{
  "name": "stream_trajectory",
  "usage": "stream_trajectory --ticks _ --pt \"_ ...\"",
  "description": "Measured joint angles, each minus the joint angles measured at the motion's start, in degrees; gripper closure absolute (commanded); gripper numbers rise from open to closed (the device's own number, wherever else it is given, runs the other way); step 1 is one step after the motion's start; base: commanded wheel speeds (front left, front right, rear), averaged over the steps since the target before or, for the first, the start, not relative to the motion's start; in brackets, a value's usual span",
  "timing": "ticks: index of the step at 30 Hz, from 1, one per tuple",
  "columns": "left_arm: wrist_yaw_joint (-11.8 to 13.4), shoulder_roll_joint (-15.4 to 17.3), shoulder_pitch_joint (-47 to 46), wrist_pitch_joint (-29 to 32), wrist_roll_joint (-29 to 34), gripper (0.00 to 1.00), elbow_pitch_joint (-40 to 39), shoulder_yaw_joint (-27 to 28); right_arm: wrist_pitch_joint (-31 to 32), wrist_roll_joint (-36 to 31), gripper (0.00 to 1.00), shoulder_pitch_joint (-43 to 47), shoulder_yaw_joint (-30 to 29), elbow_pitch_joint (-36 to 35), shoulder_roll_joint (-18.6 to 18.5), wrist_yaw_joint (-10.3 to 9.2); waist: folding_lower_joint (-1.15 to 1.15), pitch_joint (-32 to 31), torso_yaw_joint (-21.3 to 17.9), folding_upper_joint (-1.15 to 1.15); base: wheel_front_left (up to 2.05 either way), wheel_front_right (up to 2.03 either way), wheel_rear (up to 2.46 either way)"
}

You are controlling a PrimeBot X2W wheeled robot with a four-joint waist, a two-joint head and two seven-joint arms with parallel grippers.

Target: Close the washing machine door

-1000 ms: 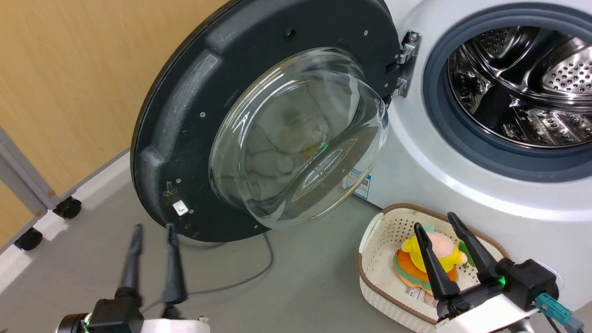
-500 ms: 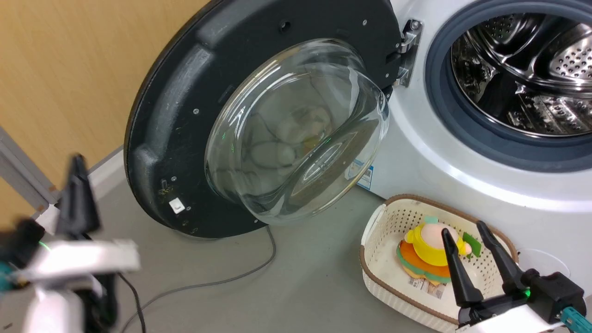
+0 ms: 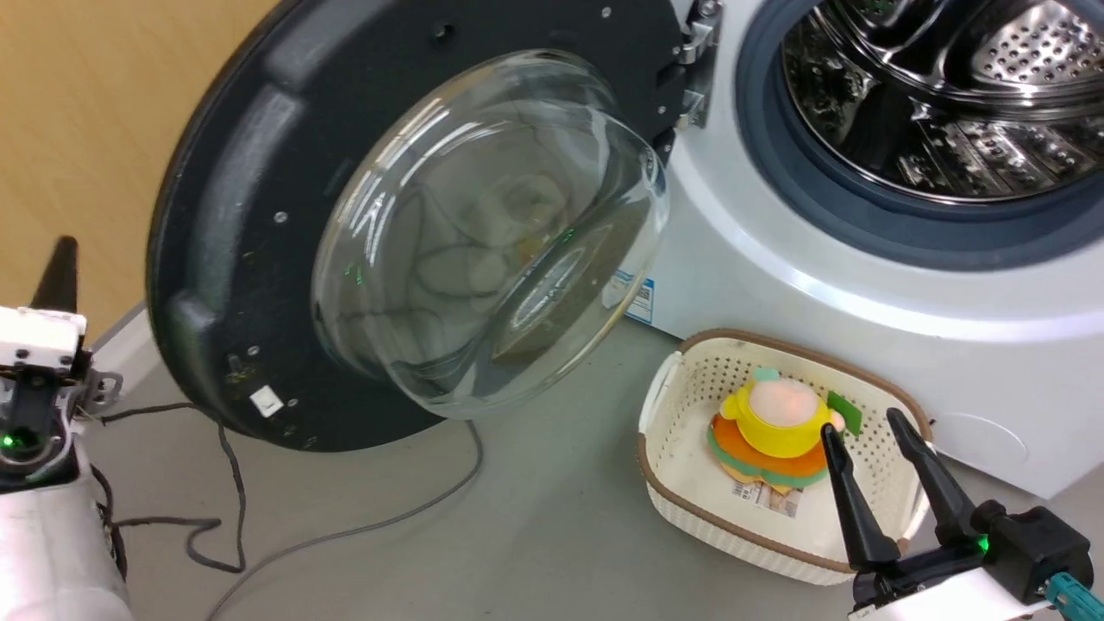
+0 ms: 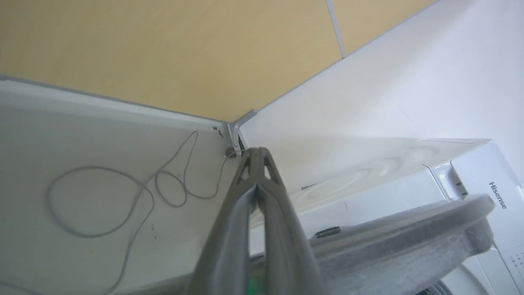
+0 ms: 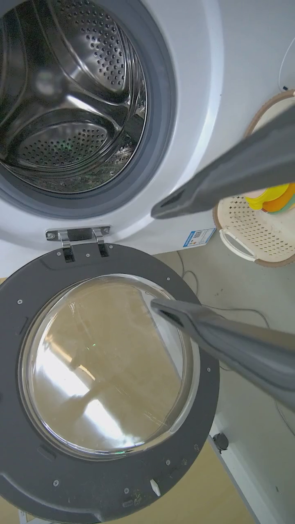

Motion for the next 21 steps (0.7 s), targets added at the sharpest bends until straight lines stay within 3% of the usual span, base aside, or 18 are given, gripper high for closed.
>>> stream_trajectory --ticks 4,9,16,21 --pt "0.9 0.2 -0.9 9.4 -6.4 1.00 2.4 1.3 0.0 0.0 0.00 0.0 -0.2 0.0 0.0 0.00 0.00 0.0 -0.9 0.00 0.00 0.00 0.00" --pt "0.3 0.7 0.2 17.6 -10.0 1.00 1.2 0.9 0.0 0.0 0.00 0.0 -0.6 0.0 0.2 0.00 0.00 -0.2 -1.3 0.00 0.00 0.00 0.00" --pt "-0.9 0.2 6.0 27.0 -13.5 1.00 -5.5 -1.1 0.0 0.1 0.00 0.1 -1.3 0.8 1.1 0.00 0.00 -1.7 -1.2 0.00 0.00 0.00 0.00" --pt "-0.6 -3.0 12.3 32.2 -13.8 1.00 -12.6 -4.7 0.0 0.1 0.00 0.2 -2.2 1.6 2.2 0.00 -0.01 -3.3 -1.3 0.00 0.00 0.00 0.00"
